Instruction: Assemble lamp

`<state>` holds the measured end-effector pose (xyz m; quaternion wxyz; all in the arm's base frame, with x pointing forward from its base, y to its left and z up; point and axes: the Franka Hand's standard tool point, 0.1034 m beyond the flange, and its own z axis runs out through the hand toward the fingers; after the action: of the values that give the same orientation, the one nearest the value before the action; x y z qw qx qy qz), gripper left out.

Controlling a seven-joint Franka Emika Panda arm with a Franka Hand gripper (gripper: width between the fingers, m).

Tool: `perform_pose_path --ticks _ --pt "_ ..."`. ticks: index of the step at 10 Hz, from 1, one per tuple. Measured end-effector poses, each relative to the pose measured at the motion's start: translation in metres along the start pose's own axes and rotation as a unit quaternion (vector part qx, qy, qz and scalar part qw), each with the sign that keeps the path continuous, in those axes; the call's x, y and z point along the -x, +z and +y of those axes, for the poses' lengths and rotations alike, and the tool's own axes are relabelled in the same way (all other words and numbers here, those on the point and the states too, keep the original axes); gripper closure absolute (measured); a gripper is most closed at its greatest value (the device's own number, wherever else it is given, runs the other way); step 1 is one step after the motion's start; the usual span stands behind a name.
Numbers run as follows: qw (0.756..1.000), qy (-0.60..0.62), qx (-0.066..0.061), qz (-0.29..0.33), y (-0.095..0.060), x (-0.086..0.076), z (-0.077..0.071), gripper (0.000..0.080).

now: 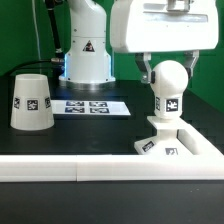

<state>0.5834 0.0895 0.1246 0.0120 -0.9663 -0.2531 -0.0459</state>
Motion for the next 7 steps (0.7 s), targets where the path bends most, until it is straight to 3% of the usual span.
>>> perform_pose_path --ticks 5,6,7 --pt "1.0 -0.002 0.002 0.006 0.0031 -0.0029 0.0039 0.0101" --pt "1.0 -0.002 0.003 0.009 0.0027 -0.004 0.0042 0.012" --pt "1.0 -0.002 0.003 0.009 0.0028 -0.0039 0.0042 0.0222"
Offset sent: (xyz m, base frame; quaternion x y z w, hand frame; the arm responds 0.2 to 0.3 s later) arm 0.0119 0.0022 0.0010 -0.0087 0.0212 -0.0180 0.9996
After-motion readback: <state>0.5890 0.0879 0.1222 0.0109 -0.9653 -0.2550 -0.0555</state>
